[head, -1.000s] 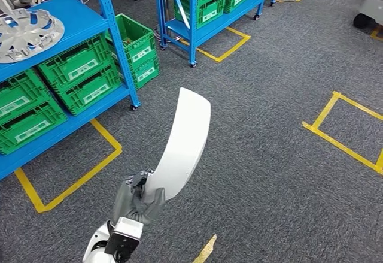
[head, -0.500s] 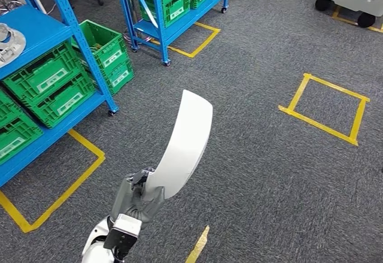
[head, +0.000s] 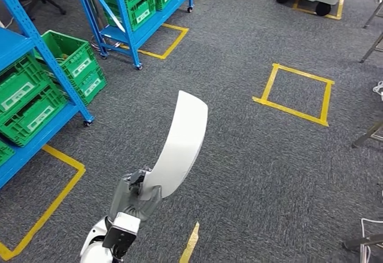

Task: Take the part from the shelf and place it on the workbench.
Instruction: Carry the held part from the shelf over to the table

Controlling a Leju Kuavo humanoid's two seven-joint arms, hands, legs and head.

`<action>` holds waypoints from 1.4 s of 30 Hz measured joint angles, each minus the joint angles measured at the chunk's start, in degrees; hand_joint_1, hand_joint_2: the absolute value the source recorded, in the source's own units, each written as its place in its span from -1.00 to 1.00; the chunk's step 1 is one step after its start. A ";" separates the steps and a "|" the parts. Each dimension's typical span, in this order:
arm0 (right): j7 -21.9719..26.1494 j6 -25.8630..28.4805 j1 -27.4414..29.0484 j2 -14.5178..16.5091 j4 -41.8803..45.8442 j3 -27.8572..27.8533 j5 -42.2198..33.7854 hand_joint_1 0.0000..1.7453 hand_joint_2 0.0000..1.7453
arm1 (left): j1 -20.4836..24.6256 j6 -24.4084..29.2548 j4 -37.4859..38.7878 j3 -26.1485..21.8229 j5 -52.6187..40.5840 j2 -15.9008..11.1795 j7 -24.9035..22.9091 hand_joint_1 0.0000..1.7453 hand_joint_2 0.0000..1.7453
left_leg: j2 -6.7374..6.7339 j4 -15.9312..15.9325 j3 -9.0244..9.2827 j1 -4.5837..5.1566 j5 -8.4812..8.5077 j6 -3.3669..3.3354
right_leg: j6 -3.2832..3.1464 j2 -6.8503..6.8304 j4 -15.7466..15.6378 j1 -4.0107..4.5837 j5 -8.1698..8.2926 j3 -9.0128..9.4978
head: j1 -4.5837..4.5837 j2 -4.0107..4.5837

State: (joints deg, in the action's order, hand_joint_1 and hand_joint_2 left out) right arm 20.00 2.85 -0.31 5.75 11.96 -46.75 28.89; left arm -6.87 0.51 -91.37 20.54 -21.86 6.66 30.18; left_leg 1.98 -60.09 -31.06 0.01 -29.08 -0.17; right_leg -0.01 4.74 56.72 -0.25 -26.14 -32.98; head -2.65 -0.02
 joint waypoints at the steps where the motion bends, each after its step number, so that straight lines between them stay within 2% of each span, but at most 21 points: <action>1: 0.01 -0.01 0.12 0.04 0.00 -0.01 0.22 -1.00 -1.00 | -0.03 0.07 0.01 -0.16 -0.04 0.06 0.00 1.00 1.00 | 0.64 1.94 0.71 -0.01 0.48 -0.41 | 0.57 0.81 0.05 -0.10 0.25 -0.43 | -0.03 0.00; 2: 0.01 -0.01 0.26 0.08 0.00 -0.03 0.43 -1.00 -1.00 | -0.04 0.12 0.01 -0.34 -0.09 0.16 0.00 1.00 1.00 | 0.92 3.56 1.25 -0.08 0.85 -0.86 | 1.13 1.07 0.37 -0.20 0.27 -1.06 | -0.04 0.00; 4: -0.01 -0.02 0.39 0.07 0.00 -0.06 0.57 -1.00 -1.00 | 0.03 0.11 0.01 -0.46 -0.11 0.43 0.02 1.00 1.00 | -0.41 4.16 1.34 -0.27 1.36 -1.47 | 1.61 -0.98 3.13 -0.12 -1.54 -2.69 | -0.39 0.00; 7: 0.00 -0.30 0.14 0.07 0.00 -0.13 0.74 -1.00 -1.00 | 0.08 -0.01 0.12 -0.54 -0.27 0.61 0.04 1.00 1.00 | -2.67 4.32 1.21 -0.22 1.50 -1.74 | 2.26 -4.06 14.02 -0.36 -6.79 -7.74 | -0.67 0.00; 9: 0.05 -0.51 0.25 0.08 0.00 -0.19 0.91 -1.00 -1.00 | 0.21 -0.20 0.29 -0.54 -0.37 0.65 0.02 1.00 1.00 | -4.04 4.30 1.16 -0.19 1.46 -1.70 | 2.63 -4.44 16.55 -0.68 -7.00 -8.59 | -0.66 0.00; 12: 0.19 -0.56 0.28 0.05 0.00 -0.32 1.12 -1.00 -1.00 | 0.50 -0.43 0.46 -0.52 -0.48 0.85 0.00 1.00 1.00 | -5.62 4.20 1.35 -0.12 1.19 -1.24 | 2.76 -6.34 5.96 -0.79 -2.44 -2.40 | -0.71 0.00; 14: 0.25 -0.56 0.06 0.04 0.00 -0.36 1.22 -1.00 -1.00 | 0.73 -0.54 0.48 -0.51 -0.50 0.98 0.00 1.00 1.00 | -6.43 4.01 1.44 0.11 0.98 -0.64 | 2.18 -7.51 0.57 -0.52 -1.23 0.67 | -0.63 0.00; 17: 0.24 -0.58 0.16 0.04 0.00 -0.46 1.42 -1.00 -1.00 | 1.02 -0.82 0.51 -0.44 -0.69 1.10 0.00 1.00 1.00 | -7.11 3.83 1.45 0.01 0.80 0.34 | 0.88 -6.48 0.08 -0.28 -1.16 0.69 | -0.49 0.00; 19: 0.23 -0.57 0.24 0.04 0.00 -0.66 1.46 -1.00 -1.00 | 1.19 -0.94 0.52 -0.40 -0.81 1.13 0.00 1.00 1.00 | -5.42 1.55 0.56 -0.29 -1.04 0.93 | 0.03 -5.60 -0.08 -0.35 -0.87 0.62 | -0.38 0.00; 22: 0.22 -0.61 0.06 0.04 0.00 -0.85 1.48 -1.00 -1.00 | 1.19 -0.97 0.76 -0.43 -0.85 1.03 -0.02 1.00 1.00 | -2.68 -9.43 -4.33 -0.44 -6.61 1.14 | -0.70 -3.97 -0.14 -0.17 -0.67 0.48 | -0.12 0.00; 24: 0.21 -0.64 0.09 0.04 0.00 -0.99 1.48 -1.00 -1.00 | 1.19 -0.97 1.00 -0.43 -0.85 0.97 -0.02 1.00 1.00 | -2.46 -13.44 -6.40 -0.41 -7.11 0.93 | -0.83 -2.64 -0.11 0.11 -0.60 0.42 | -0.11 0.00; 26: 0.20 -0.71 0.16 0.04 0.00 -1.21 1.46 -1.00 -1.00 | 1.20 -0.98 1.14 -0.43 -0.86 0.98 -0.02 1.00 1.00 | -1.95 -8.78 -4.44 -0.34 -3.36 0.39 | -0.84 -1.20 -0.03 0.27 -0.56 0.50 | -0.11 0.00; 28: 0.20 -0.94 0.11 0.05 0.00 -1.37 1.44 -1.00 -1.00 | 1.23 -1.02 1.21 -0.43 -0.89 0.99 -0.02 1.00 1.00 | 0.44 -1.02 -1.01 -0.32 0.31 -0.33 | -0.67 0.13 0.14 0.30 -0.51 0.39 | -0.16 0.00; 30: 0.20 -1.22 0.02 0.08 0.00 -1.55 1.42 -1.00 -1.00 | 1.29 -1.05 1.39 -0.42 -0.92 1.02 -0.08 1.00 1.00 | 2.28 2.74 0.47 -0.25 1.11 -0.71 | -0.08 1.24 0.30 0.13 -0.29 -0.21 | -0.13 0.00; 32: 0.16 -1.45 0.12 0.07 0.00 -1.73 1.42 -1.00 -1.00 | 1.34 -1.07 1.61 -0.35 -0.96 1.12 -0.15 1.00 1.00 | 1.71 3.49 0.59 -0.24 1.16 -0.92 | 0.68 2.12 0.30 -0.14 -0.04 -0.88 | -0.08 0.00; 34: 0.14 -1.59 0.28 0.05 0.00 -1.81 1.44 -1.00 -1.00 | 1.37 -1.08 1.78 -0.22 -1.04 1.28 -0.15 1.00 1.00 | 0.43 4.23 0.89 -0.40 1.58 -1.36 | 1.21 0.25 1.86 -0.07 -1.09 -2.02 | -0.27 0.00; 36: 0.12 -1.66 0.11 0.04 0.00 -1.83 1.46 -1.00 -1.00 | 1.35 -1.08 1.94 -0.14 -1.10 1.40 -0.16 1.00 1.00 | -1.19 4.60 1.06 -0.45 1.74 -1.67 | 1.72 -2.97 7.96 -0.02 -4.43 -5.12 | -0.50 0.00; 38: 0.10 -1.73 -0.06 0.04 0.00 -1.83 1.48 -1.00 -1.00 | 1.29 -1.08 2.16 -0.13 -1.13 1.42 -0.18 1.00 1.00 | -2.81 4.58 1.02 -0.41 1.65 -1.70 | 2.33 -4.12 15.37 -0.35 -7.43 -8.77 | -0.60 0.00; 39: 0.09 -1.75 -0.01 0.04 0.00 -1.83 1.48 -1.00 -1.00 | 1.28 -1.08 2.30 -0.13 -1.17 1.41 -0.17 1.00 1.00 | -3.54 4.56 1.04 -0.41 1.57 -1.64 | 2.60 -4.29 16.91 -0.57 -7.57 -9.48 | -0.60 0.00; 40: 0.08 -1.76 0.08 0.04 0.00 -1.84 1.48 -1.00 -1.00 | 1.28 -1.08 2.42 -0.11 -1.21 1.41 -0.17 1.00 1.00 | -4.17 4.54 1.10 -0.45 1.47 -1.51 | 2.83 -4.50 16.15 -0.79 -6.66 -9.00 | -0.62 0.00; 42: 0.08 -1.76 0.18 -0.05 0.00 -1.86 1.47 -1.00 -1.00 | 1.29 -1.08 2.61 -0.10 -1.28 1.42 -0.17 1.00 1.00 | -5.23 4.40 1.39 -0.49 1.12 -1.03 | 3.25 -6.12 8.75 -1.17 -3.12 -4.85 | -0.65 0.00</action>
State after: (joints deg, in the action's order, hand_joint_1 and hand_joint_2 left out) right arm 20.08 1.09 -0.13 5.70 11.96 -48.60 30.36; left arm -5.58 -0.57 -88.77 20.44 -23.14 8.07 30.01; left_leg -3.24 -55.69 -29.67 -0.49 -27.96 -1.20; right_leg 3.24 -1.38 65.47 -1.42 -29.25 -37.83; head -3.30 -0.02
